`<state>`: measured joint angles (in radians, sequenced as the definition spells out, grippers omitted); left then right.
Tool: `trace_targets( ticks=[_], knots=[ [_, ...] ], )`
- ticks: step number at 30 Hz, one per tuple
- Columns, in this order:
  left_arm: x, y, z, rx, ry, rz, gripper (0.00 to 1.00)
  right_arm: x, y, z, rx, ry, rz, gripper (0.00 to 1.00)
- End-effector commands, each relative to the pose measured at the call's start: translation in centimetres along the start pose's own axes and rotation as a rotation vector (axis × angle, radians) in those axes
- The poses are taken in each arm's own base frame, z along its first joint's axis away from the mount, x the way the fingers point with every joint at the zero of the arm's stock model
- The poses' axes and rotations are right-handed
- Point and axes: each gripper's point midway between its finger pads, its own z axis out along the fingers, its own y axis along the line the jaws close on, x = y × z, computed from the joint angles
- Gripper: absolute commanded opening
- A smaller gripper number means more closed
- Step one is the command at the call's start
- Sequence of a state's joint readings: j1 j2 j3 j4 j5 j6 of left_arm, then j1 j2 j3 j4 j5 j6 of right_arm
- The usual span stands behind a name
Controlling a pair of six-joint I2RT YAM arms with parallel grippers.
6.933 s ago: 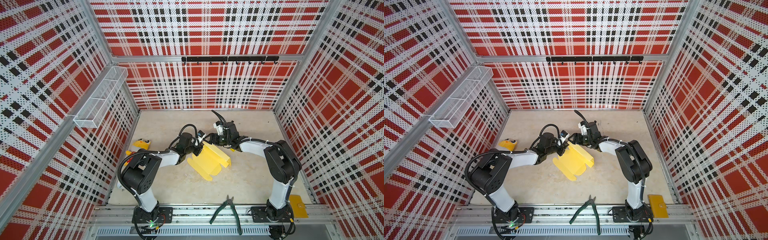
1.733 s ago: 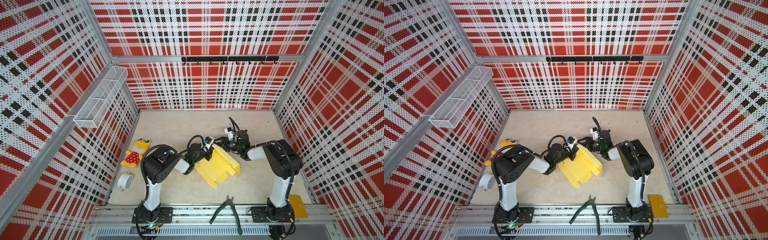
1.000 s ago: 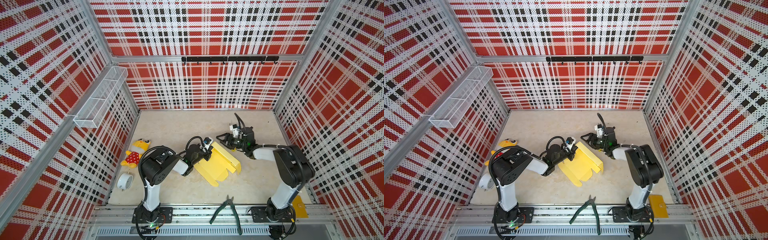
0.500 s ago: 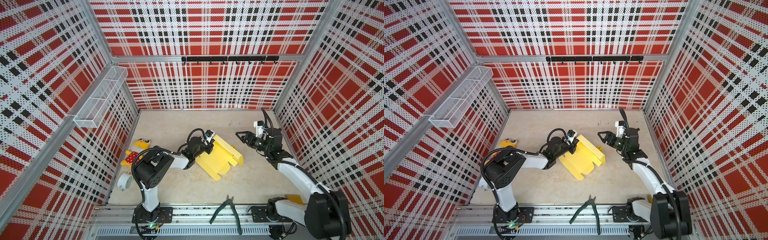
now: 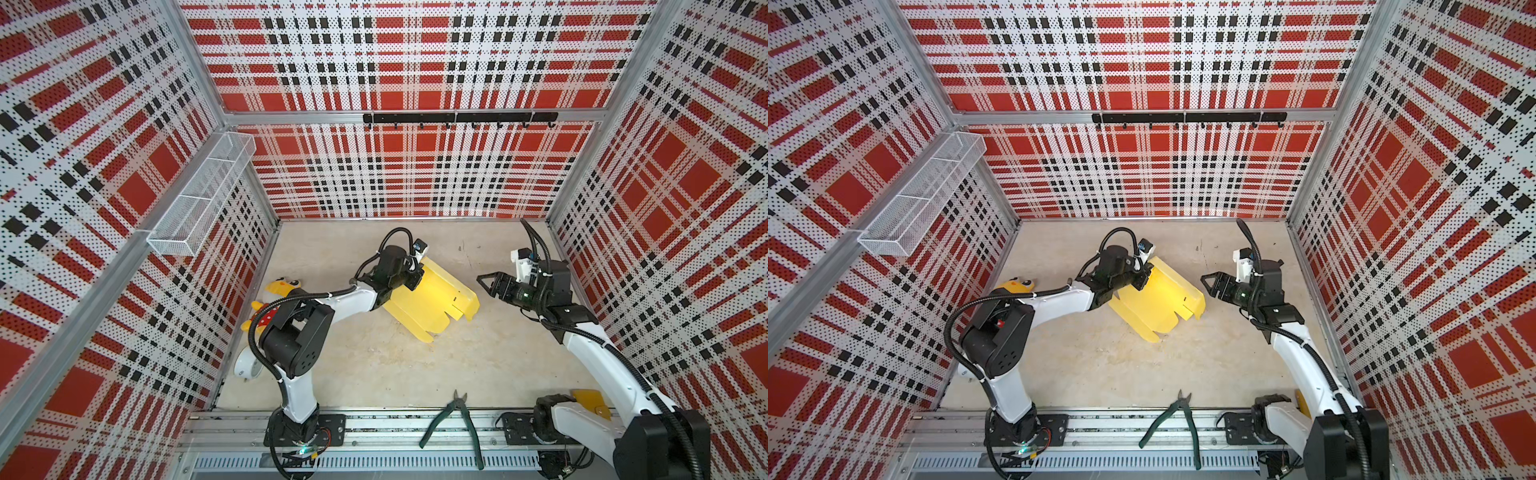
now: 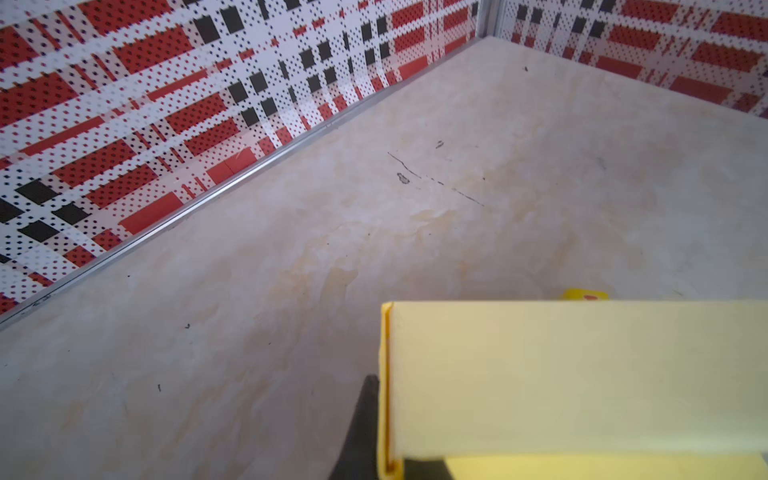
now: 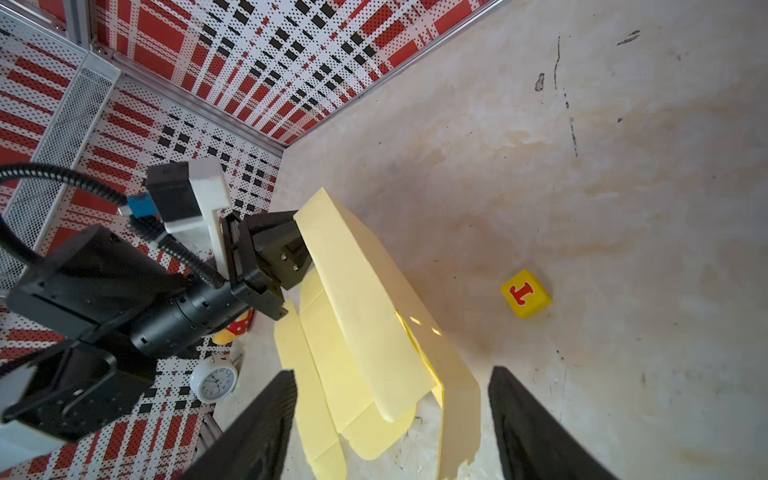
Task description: Fold the paper box
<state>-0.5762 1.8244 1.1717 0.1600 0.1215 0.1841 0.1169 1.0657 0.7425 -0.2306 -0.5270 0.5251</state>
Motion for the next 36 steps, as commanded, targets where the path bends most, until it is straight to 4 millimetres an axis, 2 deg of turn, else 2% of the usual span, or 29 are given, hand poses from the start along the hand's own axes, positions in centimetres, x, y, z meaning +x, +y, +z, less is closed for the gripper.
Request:
trace_targets(
  ticks=[1, 4, 7, 10, 12, 14, 19, 26, 32, 36],
  knots=[
    [-0.3, 0.1, -2.4, 0.094, 0.122, 0.056, 0.0, -0.5, 0.7, -1.0, 0.01, -0.03, -0.084, 0.76],
    [0.5, -1.6, -3.6, 0.243, 0.263, 0.199, 0.0, 0.0, 0.1, -1.1, 0.032, -0.025, -0.094, 0.76],
    [1.2, -2.1, -5.2, 0.356, 0.362, 0.411, 0.0, 0.5, -0.5, -1.1, 0.057, -0.01, -0.117, 0.76],
    [1.1, -1.3, -6.3, 0.391, 0.402, 0.657, 0.0, 0.7, -1.0, -1.3, 0.081, -0.017, -0.12, 0.76],
    [0.9, -0.8, -6.2, 0.389, 0.398, 0.827, 0.0, 0.8, -1.3, -1.4, 0.094, -0.025, -0.124, 0.76],
    [1.4, -1.1, -6.0, 0.432, 0.395, 1.011, 0.0, 1.0, -1.8, -1.5, 0.112, -0.032, -0.122, 0.76],
    [4.6, -2.4, -7.4, 0.697, 0.457, 1.4, 0.0, 1.6, -2.8, -2.4, 0.176, -0.024, -0.128, 0.77],
    [8.2, -1.6, -6.5, 0.871, 0.521, 1.824, 0.0, 2.3, -4.5, -4.7, 0.283, -0.055, -0.134, 0.88],
    [9.4, -3.4, -5.5, 1.018, 0.403, 2.079, 0.0, 2.9, -5.6, -5.8, 0.341, -0.082, -0.119, 1.0],
    [10.0, -5.0, -4.1, 1.053, 0.289, 2.236, 0.0, 3.2, -7.3, -7.5, 0.45, -0.144, -0.065, 1.0]
  ],
)
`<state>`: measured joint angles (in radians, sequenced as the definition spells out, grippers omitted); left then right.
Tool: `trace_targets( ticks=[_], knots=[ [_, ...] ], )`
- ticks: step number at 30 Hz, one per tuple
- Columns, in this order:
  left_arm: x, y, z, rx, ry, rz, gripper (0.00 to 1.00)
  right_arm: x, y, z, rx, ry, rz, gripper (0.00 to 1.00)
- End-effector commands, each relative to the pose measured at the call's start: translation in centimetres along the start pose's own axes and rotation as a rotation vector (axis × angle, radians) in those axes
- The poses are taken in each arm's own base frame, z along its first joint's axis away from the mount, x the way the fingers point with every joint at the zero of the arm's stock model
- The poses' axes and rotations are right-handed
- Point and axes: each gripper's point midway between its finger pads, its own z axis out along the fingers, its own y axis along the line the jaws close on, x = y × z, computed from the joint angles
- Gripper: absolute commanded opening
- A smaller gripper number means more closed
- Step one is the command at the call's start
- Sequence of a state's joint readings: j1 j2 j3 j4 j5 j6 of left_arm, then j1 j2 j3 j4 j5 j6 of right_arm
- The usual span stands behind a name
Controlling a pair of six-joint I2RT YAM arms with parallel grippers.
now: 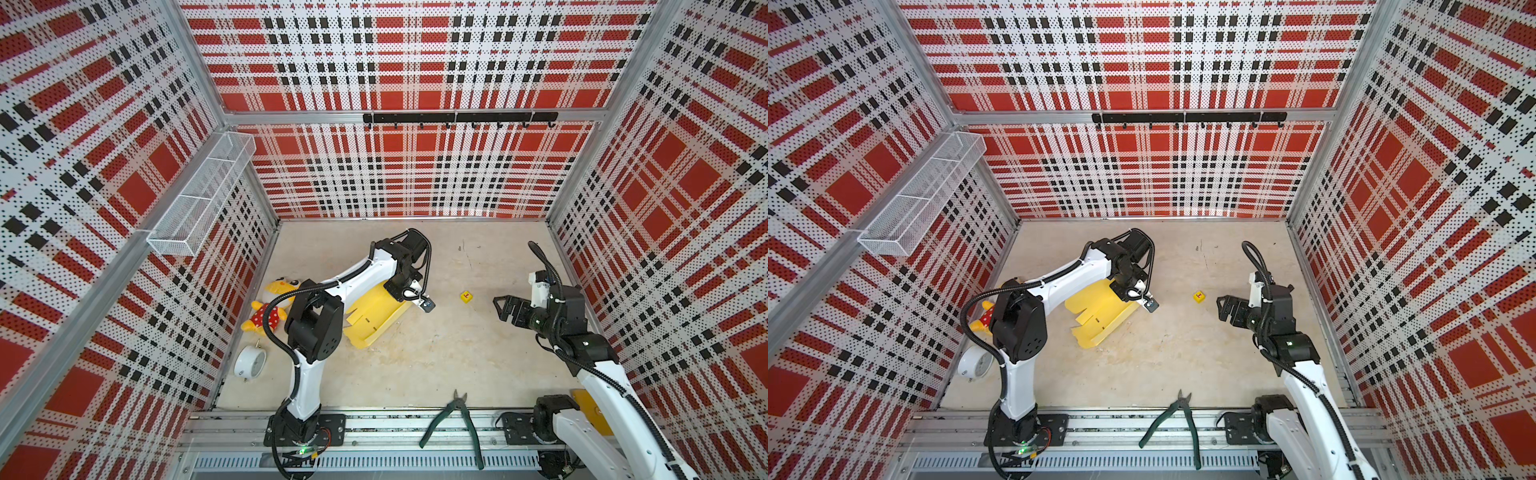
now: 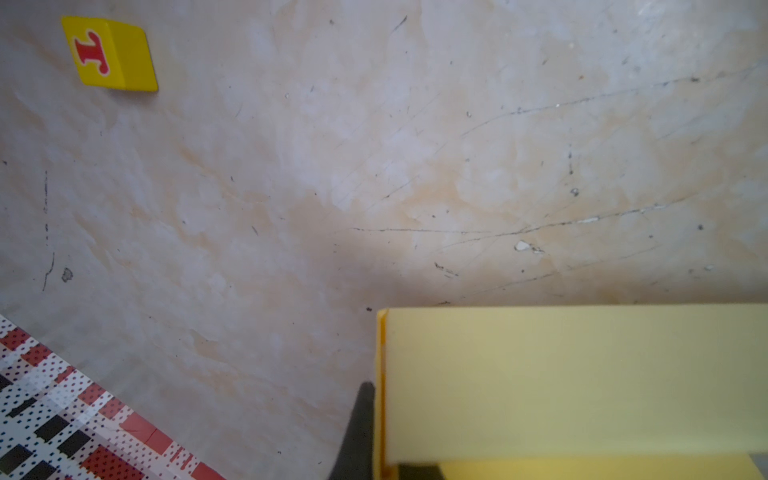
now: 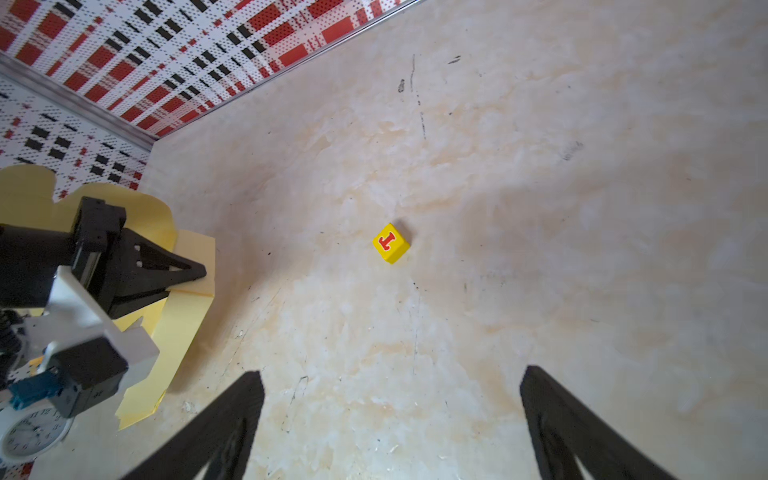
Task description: Fold the paper box
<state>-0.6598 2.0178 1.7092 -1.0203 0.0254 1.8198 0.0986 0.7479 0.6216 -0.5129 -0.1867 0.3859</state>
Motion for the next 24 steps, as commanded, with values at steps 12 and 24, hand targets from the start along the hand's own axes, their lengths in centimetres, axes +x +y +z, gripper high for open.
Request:
trace_targets(
  ticks=[12, 24],
  knots=[
    [-4.8, 0.7, 4.9, 0.057, -0.017, 0.949, 0.17, 1.7, -3.7, -1.3, 0.177, -0.018, 0.134, 1.0],
    [-5.8, 1.6, 1.2, -0.052, -0.005, 0.914, 0.78, 1.3, -2.9, -0.6, 0.14, 0.0, 0.125, 1.0]
  ],
)
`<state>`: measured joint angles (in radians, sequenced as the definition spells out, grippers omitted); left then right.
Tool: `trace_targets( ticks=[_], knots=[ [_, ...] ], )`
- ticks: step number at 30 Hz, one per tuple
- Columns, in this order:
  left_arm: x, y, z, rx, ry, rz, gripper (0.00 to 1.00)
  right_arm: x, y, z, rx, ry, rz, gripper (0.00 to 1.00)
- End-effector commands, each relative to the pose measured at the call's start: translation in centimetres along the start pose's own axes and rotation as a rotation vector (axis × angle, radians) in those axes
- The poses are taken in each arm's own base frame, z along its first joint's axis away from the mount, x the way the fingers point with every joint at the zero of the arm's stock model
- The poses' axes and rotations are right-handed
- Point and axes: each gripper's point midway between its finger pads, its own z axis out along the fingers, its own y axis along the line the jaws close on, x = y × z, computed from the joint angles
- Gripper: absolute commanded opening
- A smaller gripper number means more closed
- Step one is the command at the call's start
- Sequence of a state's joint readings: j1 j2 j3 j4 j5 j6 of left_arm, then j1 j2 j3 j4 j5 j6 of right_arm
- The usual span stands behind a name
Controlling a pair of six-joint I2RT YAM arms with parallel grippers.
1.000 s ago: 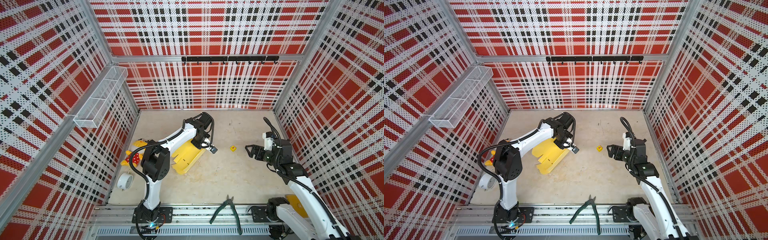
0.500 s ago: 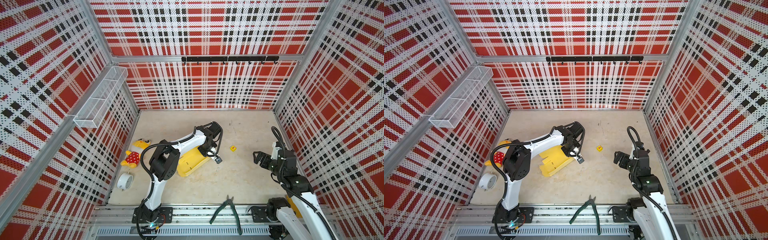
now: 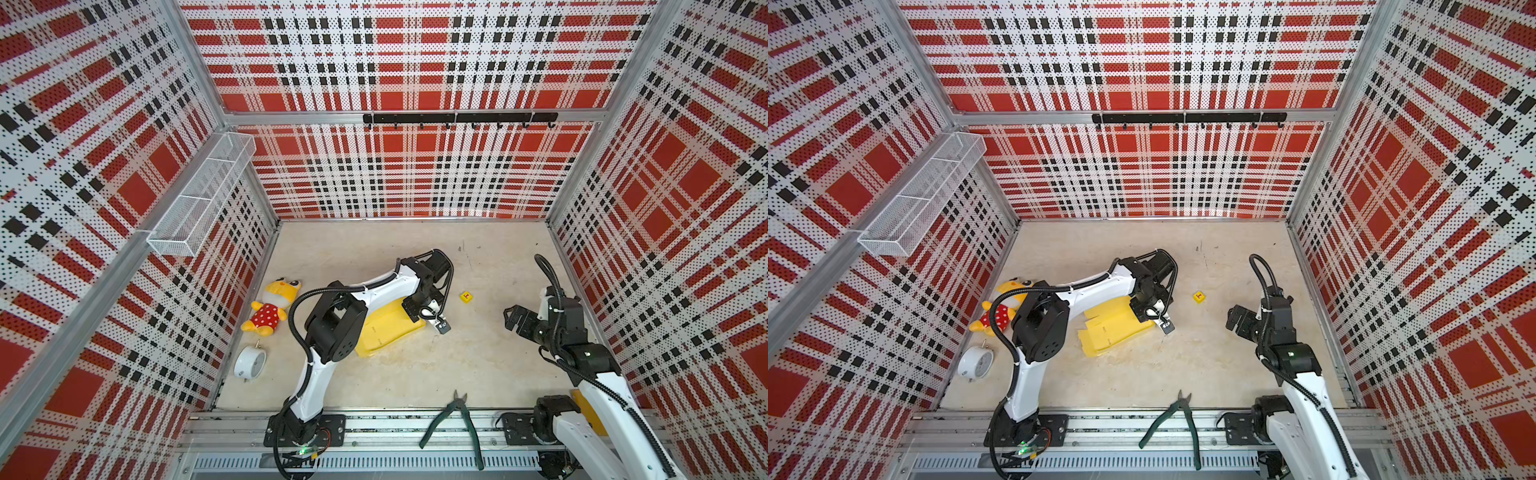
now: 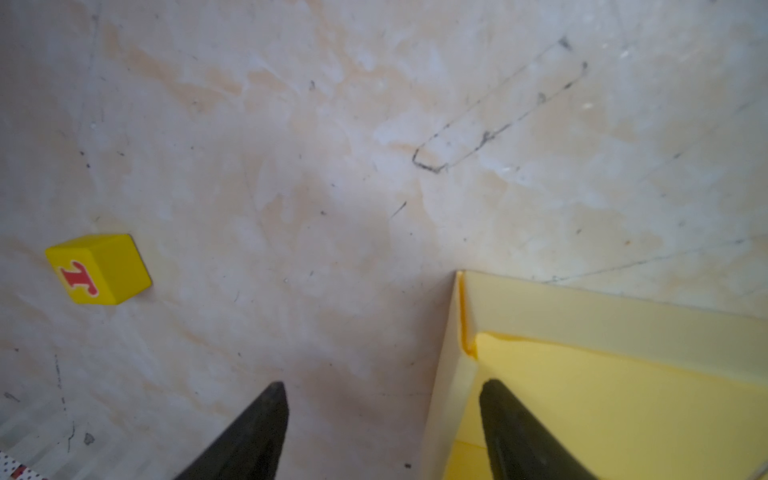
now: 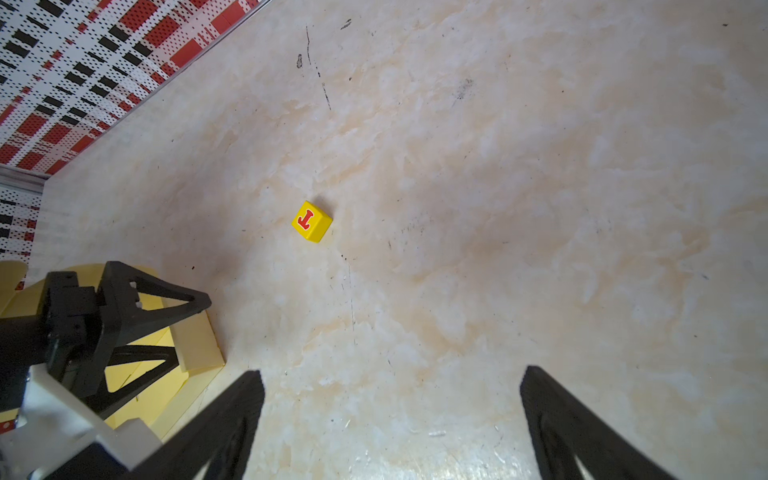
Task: Fold the paper box
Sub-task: 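Release the box with the left gripper and lift both grippers away from it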
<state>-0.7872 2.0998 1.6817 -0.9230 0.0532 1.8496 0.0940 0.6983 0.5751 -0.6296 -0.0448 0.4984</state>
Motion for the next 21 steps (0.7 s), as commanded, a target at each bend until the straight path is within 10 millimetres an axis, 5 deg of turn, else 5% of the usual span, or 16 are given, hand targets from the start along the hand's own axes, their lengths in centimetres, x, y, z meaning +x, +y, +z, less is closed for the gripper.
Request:
trace_targets(
  ticks=[1, 11, 21],
  knots=[
    [-0.1, -0.1, -3.5, -0.031, 0.058, 0.76, 0.78, -1.5, 1.6, -0.3, -0.066, -0.036, -0.013, 1.0],
    [-3.7, -1.9, -10.8, -0.134, -0.018, 0.499, 0.79, -2.4, 3.9, 0.4, -0.128, -0.056, -0.087, 0.99],
    [-6.0, 1.9, -23.0, -0.375, -0.235, -0.223, 0.8, -2.8, 10.1, 2.5, -0.203, -0.049, -0.274, 0.99]
  ],
)
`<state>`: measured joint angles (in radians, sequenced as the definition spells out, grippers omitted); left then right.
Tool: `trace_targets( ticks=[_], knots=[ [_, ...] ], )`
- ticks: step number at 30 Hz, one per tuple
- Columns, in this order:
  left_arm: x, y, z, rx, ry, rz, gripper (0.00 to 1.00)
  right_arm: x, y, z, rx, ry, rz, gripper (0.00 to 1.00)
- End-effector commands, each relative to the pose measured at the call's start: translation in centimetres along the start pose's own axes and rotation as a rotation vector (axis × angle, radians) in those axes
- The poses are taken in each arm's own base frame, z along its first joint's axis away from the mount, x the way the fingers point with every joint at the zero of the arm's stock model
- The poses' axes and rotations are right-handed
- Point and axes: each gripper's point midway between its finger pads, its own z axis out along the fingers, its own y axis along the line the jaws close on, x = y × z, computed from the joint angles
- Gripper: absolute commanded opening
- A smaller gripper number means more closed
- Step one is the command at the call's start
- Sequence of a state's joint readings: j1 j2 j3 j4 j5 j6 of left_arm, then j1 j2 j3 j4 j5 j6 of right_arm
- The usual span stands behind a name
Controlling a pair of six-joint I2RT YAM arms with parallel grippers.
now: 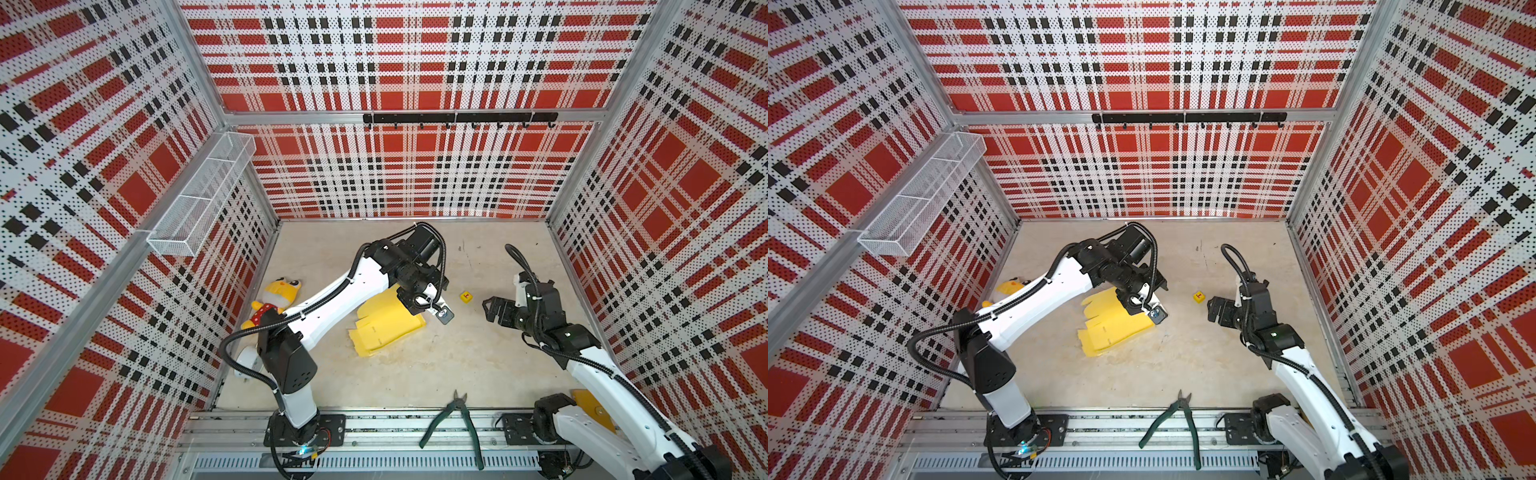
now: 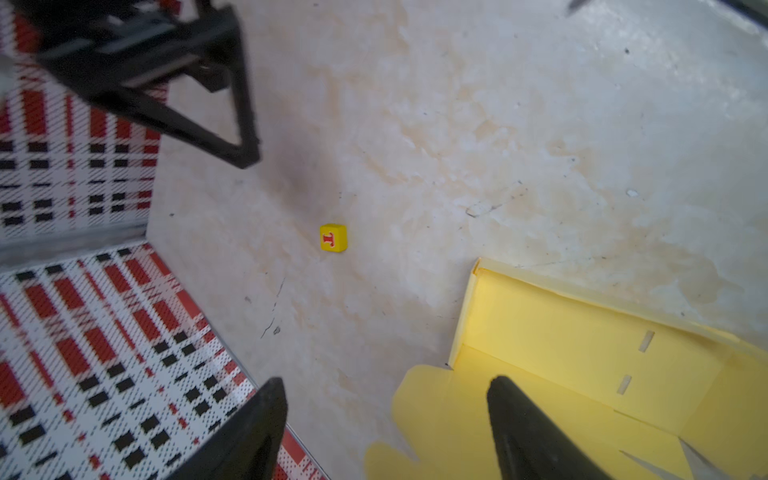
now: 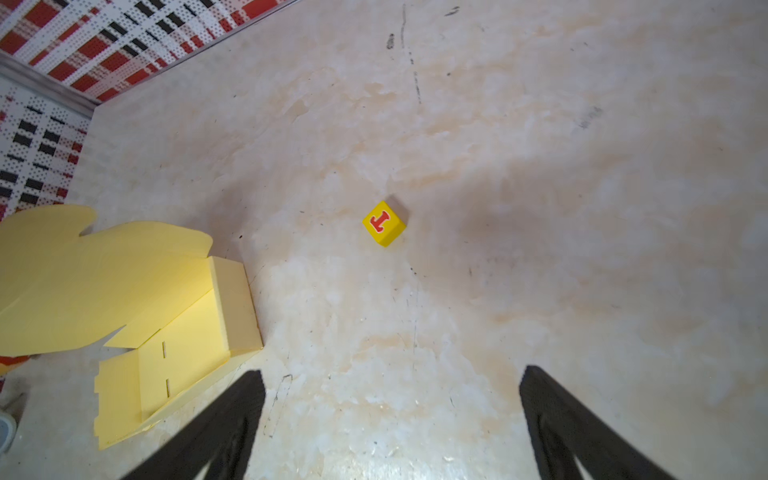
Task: Fold the paper box
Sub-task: 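Release the box with the left gripper and lift both grippers away from it, then pinch the box's upright side wall with the right gripper while the left arm draws back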
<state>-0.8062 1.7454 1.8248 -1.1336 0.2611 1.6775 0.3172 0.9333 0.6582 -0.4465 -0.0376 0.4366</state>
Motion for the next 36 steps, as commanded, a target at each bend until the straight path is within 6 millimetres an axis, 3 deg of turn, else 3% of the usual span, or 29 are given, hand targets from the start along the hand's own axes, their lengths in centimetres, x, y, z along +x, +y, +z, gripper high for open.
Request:
trace_targets(
  ticks=[1, 9, 12, 16, 21, 26, 31, 36],
  knots=[
    [-2.0, 1.9, -5.2, -0.115, -0.079, -0.204, 0.8, -3.2, 2.9, 0.3, -0.046, -0.087, -0.092, 0.99],
    [-1.6, 8.5, -12.6, -0.416, -0.178, -0.822, 0.83, -2.8, 6.7, 3.0, -0.084, -0.06, -0.181, 0.96],
    [0.3, 10.3, -15.1, -0.562, -0.17, -1.061, 0.85, -2.0, 7.9, 4.2, -0.093, -0.042, -0.212, 0.95],
    [3.9, 10.6, -18.0, -0.741, -0.131, -1.316, 0.88, -0.4, 10.0, 5.9, -0.106, 0.001, -0.264, 0.91],
    [8.1, 8.3, -18.9, -0.842, -0.006, -1.447, 0.97, 2.0, 13.2, 8.1, -0.151, 0.026, -0.333, 0.86],
    [13.1, 4.5, -19.2, -0.802, -0.128, -1.731, 0.97, 4.2, 16.5, 10.1, -0.167, 0.07, -0.458, 0.81],
    [18.4, -0.8, -19.4, -0.79, -0.29, -2.019, 0.97, 5.5, 18.1, 12.2, -0.182, 0.135, -0.485, 0.7],
    [21.4, -4.9, -18.5, -0.814, -0.375, -2.184, 0.97, 6.0, 17.7, 13.8, -0.145, 0.143, -0.506, 0.67]
  ],
)
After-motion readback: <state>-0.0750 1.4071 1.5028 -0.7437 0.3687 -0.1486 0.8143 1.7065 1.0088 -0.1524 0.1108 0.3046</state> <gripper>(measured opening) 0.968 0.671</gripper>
